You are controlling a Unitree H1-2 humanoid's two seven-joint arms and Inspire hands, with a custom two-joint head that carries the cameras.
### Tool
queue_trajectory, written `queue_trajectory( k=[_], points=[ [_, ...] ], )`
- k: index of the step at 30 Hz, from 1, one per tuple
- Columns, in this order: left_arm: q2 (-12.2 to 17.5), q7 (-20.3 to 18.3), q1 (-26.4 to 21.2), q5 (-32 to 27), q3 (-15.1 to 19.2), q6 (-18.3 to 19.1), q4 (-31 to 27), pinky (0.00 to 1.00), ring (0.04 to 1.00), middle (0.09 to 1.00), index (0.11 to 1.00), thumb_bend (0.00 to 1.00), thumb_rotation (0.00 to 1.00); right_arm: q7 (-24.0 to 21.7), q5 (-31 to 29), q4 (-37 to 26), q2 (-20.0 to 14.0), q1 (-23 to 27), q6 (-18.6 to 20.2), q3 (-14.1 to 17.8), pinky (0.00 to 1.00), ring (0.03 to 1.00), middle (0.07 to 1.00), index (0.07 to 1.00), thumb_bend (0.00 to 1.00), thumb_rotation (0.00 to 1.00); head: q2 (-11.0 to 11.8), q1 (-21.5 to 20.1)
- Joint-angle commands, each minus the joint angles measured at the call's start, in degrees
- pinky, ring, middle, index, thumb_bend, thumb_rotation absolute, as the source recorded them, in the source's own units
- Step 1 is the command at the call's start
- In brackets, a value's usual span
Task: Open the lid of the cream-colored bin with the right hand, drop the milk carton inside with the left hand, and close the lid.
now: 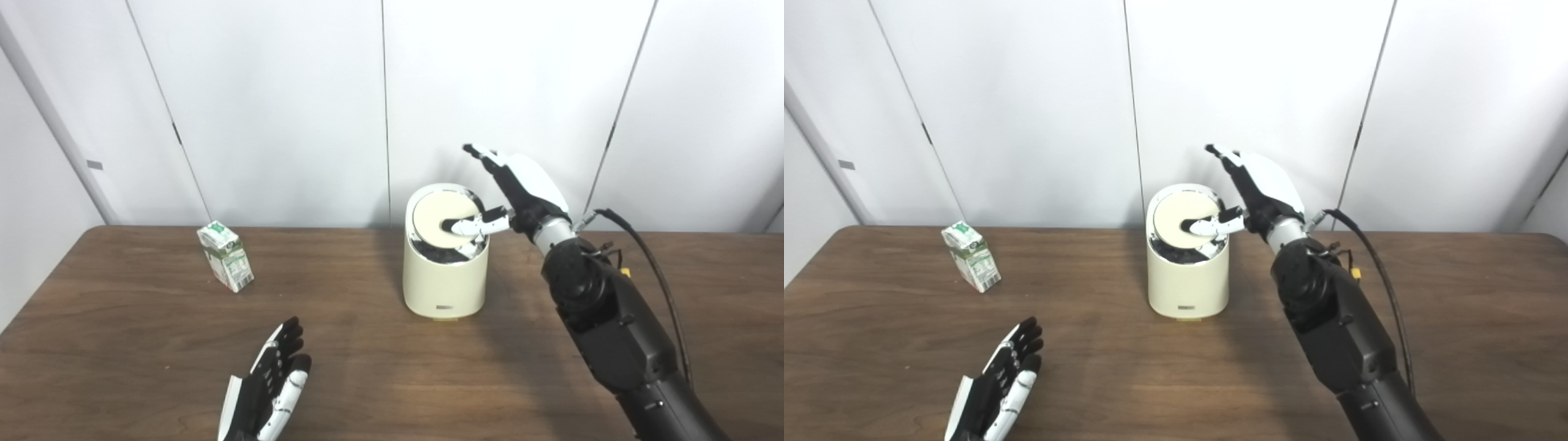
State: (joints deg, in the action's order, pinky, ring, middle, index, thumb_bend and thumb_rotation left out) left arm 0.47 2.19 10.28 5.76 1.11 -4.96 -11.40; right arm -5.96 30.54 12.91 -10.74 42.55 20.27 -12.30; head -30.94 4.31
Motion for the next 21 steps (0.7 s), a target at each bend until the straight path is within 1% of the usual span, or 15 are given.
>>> queue_trajectory(
  k=[1, 2, 5, 8, 10, 13, 14, 15, 17, 19, 21],
  points=[
    [0.0, -0.2, 0.3, -0.7, -0.2, -0.6, 0.5, 0.86, 0.882, 0.900, 0.941, 0.60, 0.71, 0.0, -2.5, -2.3, -0.7, 2.3, 1.0, 3.1, 0.80, 0.884, 0.912, 0.931, 0.82, 0.29, 0.1, -0.1],
    [0.0, -0.2, 0.1, -0.8, -0.1, -0.7, 0.7, 0.86, 0.879, 0.897, 0.938, 0.60, 0.71, -0.1, -3.3, -2.5, -0.8, 2.5, 1.3, 3.8, 0.76, 0.858, 0.903, 0.932, 0.80, 0.30, 0.1, -0.1],
    [0.0, -0.5, -0.3, -1.8, -0.1, -0.6, 1.4, 0.88, 0.885, 0.898, 0.938, 0.61, 0.70, -0.4, -4.1, -4.0, -1.8, 2.3, 1.7, 4.8, 0.72, 0.837, 0.895, 0.929, 0.78, 0.32, 0.1, -0.3],
    [-0.1, -0.8, -0.5, -3.1, 0.0, -1.4, 2.1, 0.89, 0.881, 0.894, 0.934, 0.60, 0.70, -1.1, -4.6, -6.2, -3.0, 1.8, 2.3, 4.9, 0.74, 0.858, 0.907, 0.937, 0.75, 0.34, 0.3, -0.3],
    [0.0, -1.1, -0.7, -3.6, 0.0, -2.1, 2.6, 0.88, 0.877, 0.893, 0.934, 0.60, 0.70, -1.0, -5.5, -7.6, -3.4, 1.4, 2.2, 5.6, 0.73, 0.863, 0.911, 0.933, 0.73, 0.35, 0.4, -0.1],
    [0.1, -1.3, -0.9, -4.0, -0.1, -2.6, 3.0, 0.88, 0.877, 0.895, 0.938, 0.59, 0.72, -0.3, -5.8, -8.8, -4.2, 0.9, 1.0, 6.2, 0.72, 0.864, 0.909, 0.916, 0.73, 0.36, 0.3, 0.0],
    [0.0, -1.3, -0.9, -4.3, -0.1, -2.7, 3.1, 0.87, 0.874, 0.892, 0.938, 0.60, 0.76, -0.1, -5.0, -9.1, -4.8, 0.6, 0.5, 5.8, 0.71, 0.865, 0.907, 0.909, 0.73, 0.30, 0.3, 0.0],
    [-0.2, -1.3, -0.9, -5.1, 0.1, -2.7, 3.3, 0.86, 0.871, 0.889, 0.938, 0.60, 0.79, -0.2, -4.1, -9.8, -5.5, 0.4, 0.6, 5.3, 0.71, 0.864, 0.906, 0.907, 0.73, 0.26, 0.2, 0.0],
    [-0.6, -1.2, -1.0, -6.5, 0.5, -2.8, 3.6, 0.85, 0.862, 0.881, 0.925, 0.63, 0.84, -1.0, -3.6, -12.0, -6.3, -0.4, 2.1, 5.2, 0.75, 0.880, 0.912, 0.907, 0.72, 0.20, 0.2, 0.0],
    [-0.7, -1.1, -0.9, -6.8, 0.5, -2.4, 3.3, 0.85, 0.862, 0.878, 0.922, 0.65, 0.89, -1.7, -3.8, -14.2, -6.7, -1.3, 3.9, 5.7, 0.75, 0.875, 0.905, 0.894, 0.72, 0.18, 0.0, -0.1],
    [-0.8, -0.9, -0.7, -6.8, 0.5, -2.0, 2.9, 0.85, 0.865, 0.881, 0.923, 0.65, 0.91, -1.9, -4.1, -15.7, -6.8, -2.0, 5.2, 6.2, 0.74, 0.874, 0.902, 0.888, 0.71, 0.18, -0.3, -0.4]
  ],
)
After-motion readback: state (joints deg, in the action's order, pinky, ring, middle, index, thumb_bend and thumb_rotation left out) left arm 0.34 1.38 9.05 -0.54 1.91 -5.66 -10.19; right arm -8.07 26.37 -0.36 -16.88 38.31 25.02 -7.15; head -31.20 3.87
